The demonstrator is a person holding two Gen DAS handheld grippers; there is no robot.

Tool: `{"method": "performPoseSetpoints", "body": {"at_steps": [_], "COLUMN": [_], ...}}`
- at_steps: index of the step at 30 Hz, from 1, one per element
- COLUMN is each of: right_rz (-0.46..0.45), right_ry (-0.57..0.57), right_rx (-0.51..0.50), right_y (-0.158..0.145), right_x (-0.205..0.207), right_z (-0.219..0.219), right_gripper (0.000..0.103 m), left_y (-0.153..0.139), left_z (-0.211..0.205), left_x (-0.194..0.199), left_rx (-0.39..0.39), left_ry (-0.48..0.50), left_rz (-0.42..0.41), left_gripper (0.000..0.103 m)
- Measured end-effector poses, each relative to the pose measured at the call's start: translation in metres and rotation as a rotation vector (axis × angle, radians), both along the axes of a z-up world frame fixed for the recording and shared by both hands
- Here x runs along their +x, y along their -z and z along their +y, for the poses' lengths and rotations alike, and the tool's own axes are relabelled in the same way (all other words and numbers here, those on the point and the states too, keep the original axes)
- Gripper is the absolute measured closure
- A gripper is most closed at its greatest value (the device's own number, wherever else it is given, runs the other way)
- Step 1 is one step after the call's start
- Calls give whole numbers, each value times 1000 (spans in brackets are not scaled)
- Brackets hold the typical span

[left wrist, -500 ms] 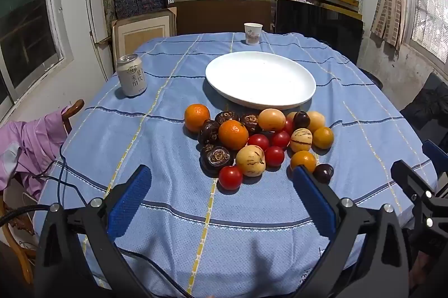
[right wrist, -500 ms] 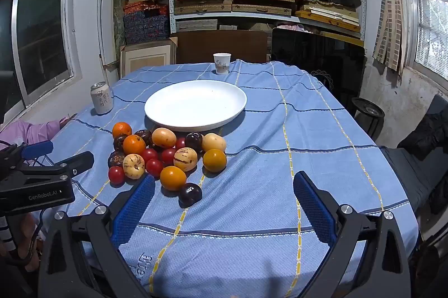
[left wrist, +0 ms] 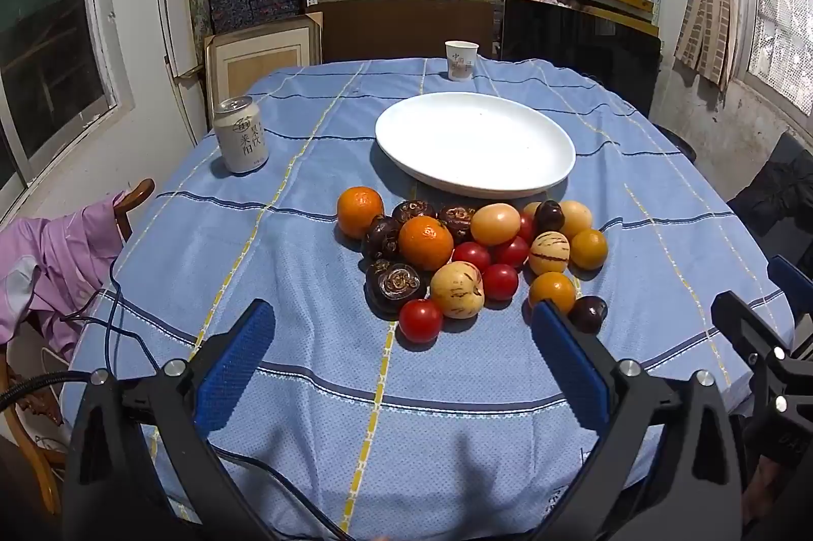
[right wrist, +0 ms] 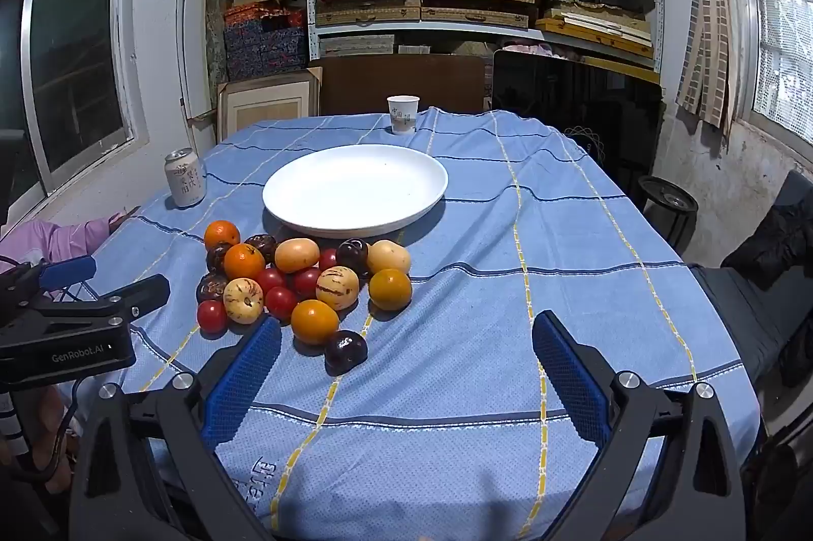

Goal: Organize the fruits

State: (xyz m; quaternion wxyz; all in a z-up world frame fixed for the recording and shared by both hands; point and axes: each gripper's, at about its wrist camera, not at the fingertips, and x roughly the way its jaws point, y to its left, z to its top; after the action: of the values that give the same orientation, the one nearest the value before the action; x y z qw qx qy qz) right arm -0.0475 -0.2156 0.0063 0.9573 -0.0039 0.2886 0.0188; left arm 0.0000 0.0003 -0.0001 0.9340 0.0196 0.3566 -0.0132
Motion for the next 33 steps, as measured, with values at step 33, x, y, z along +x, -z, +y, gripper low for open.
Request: {"method": "performPoseSetpoints", "body": {"at_steps": [33], "right_rz": [4], "right_ry": [-1], "right_rx": [1], "right_y": [-1], "right_x": [-2], "right_z": [2], "right_gripper": [4], "left_y": [3], "left_z": [7], "left_x": [0], "left_rx": [0], "left_ry": [0], "left_rz": [2], "left_gripper": [4]}}
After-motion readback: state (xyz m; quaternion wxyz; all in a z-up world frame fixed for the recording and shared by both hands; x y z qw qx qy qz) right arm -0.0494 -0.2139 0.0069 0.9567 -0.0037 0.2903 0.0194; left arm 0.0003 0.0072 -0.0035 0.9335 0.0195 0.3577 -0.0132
